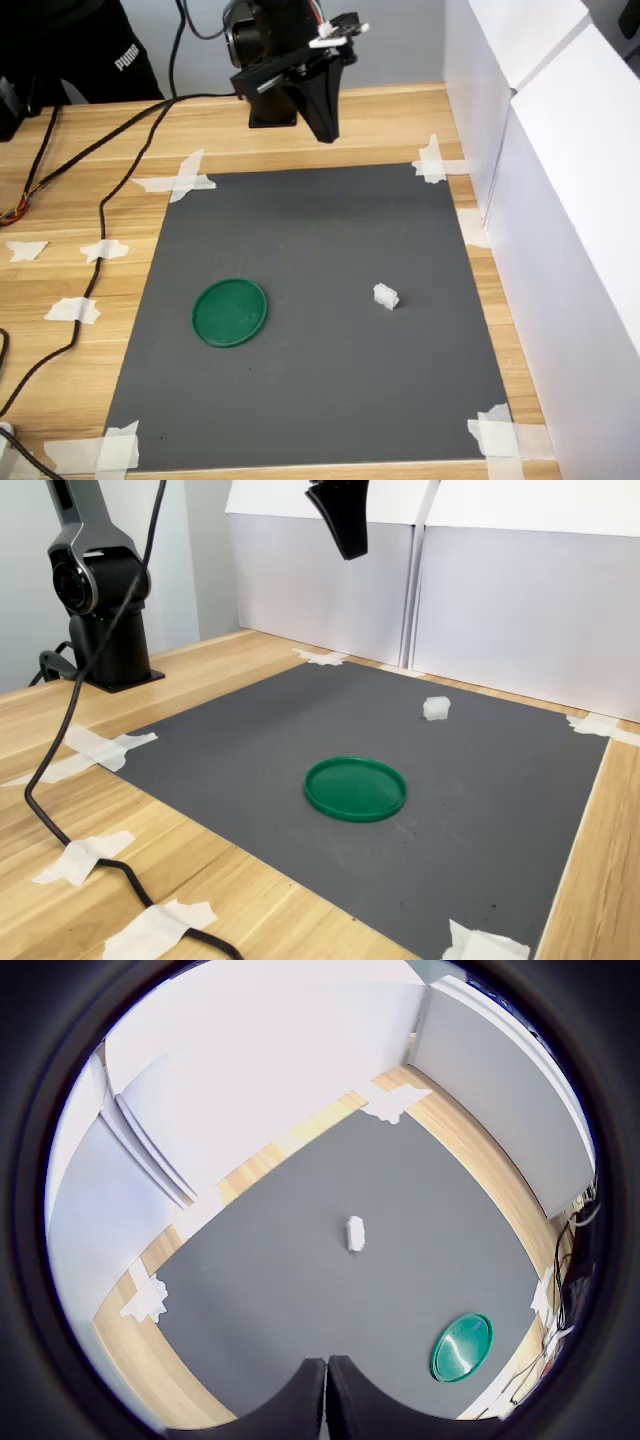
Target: Grasp a white terminal and put it on the green lid.
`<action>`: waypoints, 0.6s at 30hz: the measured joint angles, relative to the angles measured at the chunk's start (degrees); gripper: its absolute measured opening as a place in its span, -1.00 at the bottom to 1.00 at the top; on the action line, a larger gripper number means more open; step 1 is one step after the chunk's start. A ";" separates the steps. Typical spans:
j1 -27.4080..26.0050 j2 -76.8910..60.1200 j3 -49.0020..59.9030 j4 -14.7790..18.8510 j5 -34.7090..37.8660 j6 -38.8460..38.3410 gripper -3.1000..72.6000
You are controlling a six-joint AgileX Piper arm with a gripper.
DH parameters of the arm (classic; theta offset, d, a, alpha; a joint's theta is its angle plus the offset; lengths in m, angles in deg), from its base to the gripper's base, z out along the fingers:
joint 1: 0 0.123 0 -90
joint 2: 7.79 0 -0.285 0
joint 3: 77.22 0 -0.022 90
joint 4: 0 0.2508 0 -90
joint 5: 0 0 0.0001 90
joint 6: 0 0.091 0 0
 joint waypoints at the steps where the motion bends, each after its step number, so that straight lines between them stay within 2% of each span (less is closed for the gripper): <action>1: 0.53 0.68 -0.57 0.20 0.00 0.00 -0.96; 7: 1.01 5.10 -4.17 1.65 -0.68 -0.93 -0.94; 10: 1.01 7.61 -5.56 0.53 -1.59 -2.19 -0.81; 14: 1.01 9.80 -6.85 -2.15 -2.34 -2.76 -0.38; 18: 1.01 11.54 -8.15 -3.34 -4.07 -0.60 0.25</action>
